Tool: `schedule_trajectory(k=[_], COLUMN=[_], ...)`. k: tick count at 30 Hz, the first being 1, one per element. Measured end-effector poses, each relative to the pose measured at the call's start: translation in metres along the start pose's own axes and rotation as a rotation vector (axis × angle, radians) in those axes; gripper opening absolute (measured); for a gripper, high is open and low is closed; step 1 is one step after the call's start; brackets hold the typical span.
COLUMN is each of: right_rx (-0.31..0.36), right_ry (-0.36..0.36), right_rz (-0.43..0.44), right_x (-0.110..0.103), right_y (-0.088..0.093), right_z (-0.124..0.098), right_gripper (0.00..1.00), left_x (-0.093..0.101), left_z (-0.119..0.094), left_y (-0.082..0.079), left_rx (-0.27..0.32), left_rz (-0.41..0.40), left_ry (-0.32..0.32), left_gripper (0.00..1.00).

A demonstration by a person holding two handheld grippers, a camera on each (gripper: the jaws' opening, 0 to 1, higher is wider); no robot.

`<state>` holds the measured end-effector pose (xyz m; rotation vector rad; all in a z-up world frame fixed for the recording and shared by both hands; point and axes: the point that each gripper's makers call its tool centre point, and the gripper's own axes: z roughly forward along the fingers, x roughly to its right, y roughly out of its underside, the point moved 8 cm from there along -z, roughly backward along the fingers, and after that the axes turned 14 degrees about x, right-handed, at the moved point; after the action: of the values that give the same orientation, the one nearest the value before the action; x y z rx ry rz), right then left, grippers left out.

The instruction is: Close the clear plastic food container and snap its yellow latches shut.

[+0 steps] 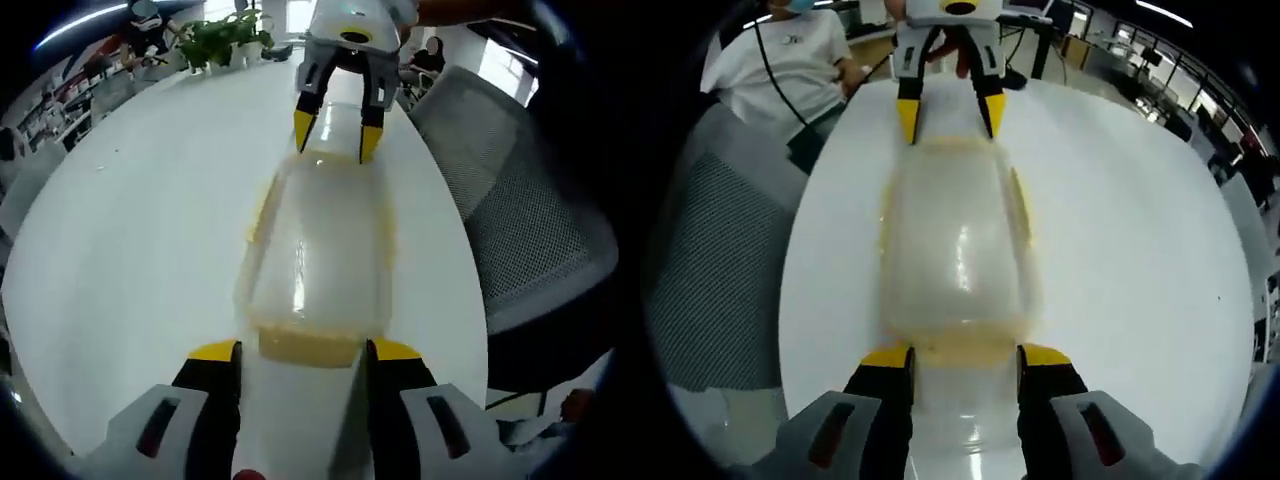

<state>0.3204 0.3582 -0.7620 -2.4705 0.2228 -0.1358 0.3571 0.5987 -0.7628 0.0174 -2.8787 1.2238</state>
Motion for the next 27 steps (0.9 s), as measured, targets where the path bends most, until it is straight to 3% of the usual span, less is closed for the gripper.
schedule_trajectory(k=[15,27], right_rx=[-0.07,-0.092], right_ry=[-0.057,-0.075], right_rz=[-0.037,-0.04], right_x=[0.0088,0.0101], right_y=[-0.0013,-0.0005], right_z=[0.0049,0.0065], right_gripper=[0.39,0.39], left_x=[-0.0015,0.0002], left_z=[0.0084,0.0079], left_y=[-0.0022,-0.0035], left_rx=[-0.059,-0.044], left_rz=[0.084,0.117], left_ry=[0.048,0.07], left_gripper=[0.45,0.39])
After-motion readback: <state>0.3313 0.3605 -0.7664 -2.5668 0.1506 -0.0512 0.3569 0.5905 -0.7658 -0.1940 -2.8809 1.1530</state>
